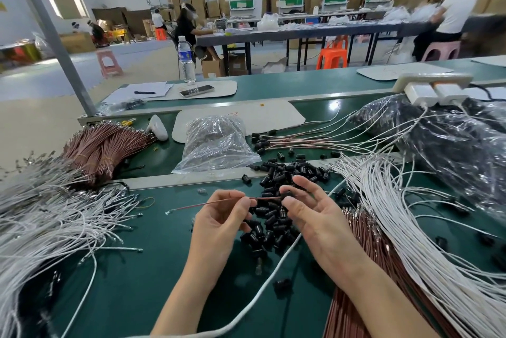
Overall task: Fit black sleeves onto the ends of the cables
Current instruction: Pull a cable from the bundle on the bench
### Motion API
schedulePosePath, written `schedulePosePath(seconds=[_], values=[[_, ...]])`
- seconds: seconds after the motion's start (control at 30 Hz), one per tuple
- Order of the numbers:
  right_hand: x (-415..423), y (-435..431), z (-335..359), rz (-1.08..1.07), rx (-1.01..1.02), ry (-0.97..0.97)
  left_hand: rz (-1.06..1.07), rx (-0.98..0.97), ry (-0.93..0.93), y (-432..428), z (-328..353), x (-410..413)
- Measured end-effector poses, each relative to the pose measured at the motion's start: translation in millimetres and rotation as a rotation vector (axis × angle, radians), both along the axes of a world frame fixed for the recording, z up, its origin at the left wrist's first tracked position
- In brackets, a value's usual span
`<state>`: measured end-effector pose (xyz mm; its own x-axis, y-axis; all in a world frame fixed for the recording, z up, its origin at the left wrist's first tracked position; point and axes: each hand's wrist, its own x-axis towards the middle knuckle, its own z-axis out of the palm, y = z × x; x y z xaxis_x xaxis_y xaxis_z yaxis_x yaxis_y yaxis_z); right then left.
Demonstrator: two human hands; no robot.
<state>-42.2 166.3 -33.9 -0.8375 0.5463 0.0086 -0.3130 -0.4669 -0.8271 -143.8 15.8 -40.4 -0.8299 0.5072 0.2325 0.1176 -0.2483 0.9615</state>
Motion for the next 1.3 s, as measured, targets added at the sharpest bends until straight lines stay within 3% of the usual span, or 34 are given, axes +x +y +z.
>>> schedulePosePath(seconds=[0.2,0.33,0.6,0.77,0.97,1.13,1.2,1.3], values=[[0.4,-2.7,1.8,0.039,-0.143,0.039,-0.005,-0.058,0.096,1.9,8.8,11.1],[-0.2,-8.8,5.1,0.11,-0.136,0.057,-0.019,-0.073,0.178,10.1,13.9,19.8],[3.6,1.1,11.6,-0.023,-0.206,0.063,0.055,0.144,-0.188,2.8,16.2,12.6],[0.1,-11.7,11.9,0.063,-0.115,0.056,-0.068,0.015,-0.101,11.4,10.1,27.7],[6.5,1.2,14.8,0.032,-0.053,0.074,-0.028,0.054,-0.206,14.1,8.7,22.3],[6.9,-4.3,15.0,0.079,0.077,0.06,-0.081,-0.061,-0.08,20.3,12.2,32.1],[10.9,4.3,18.5,0.007,0.076,0.064,-0.077,-0.084,-0.096,22.5,15.8,32.9],[23.5,27.8,25.0,-0.265,0.071,0.077,-0.065,-0.23,-0.069,35.4,26.0,29.5]])
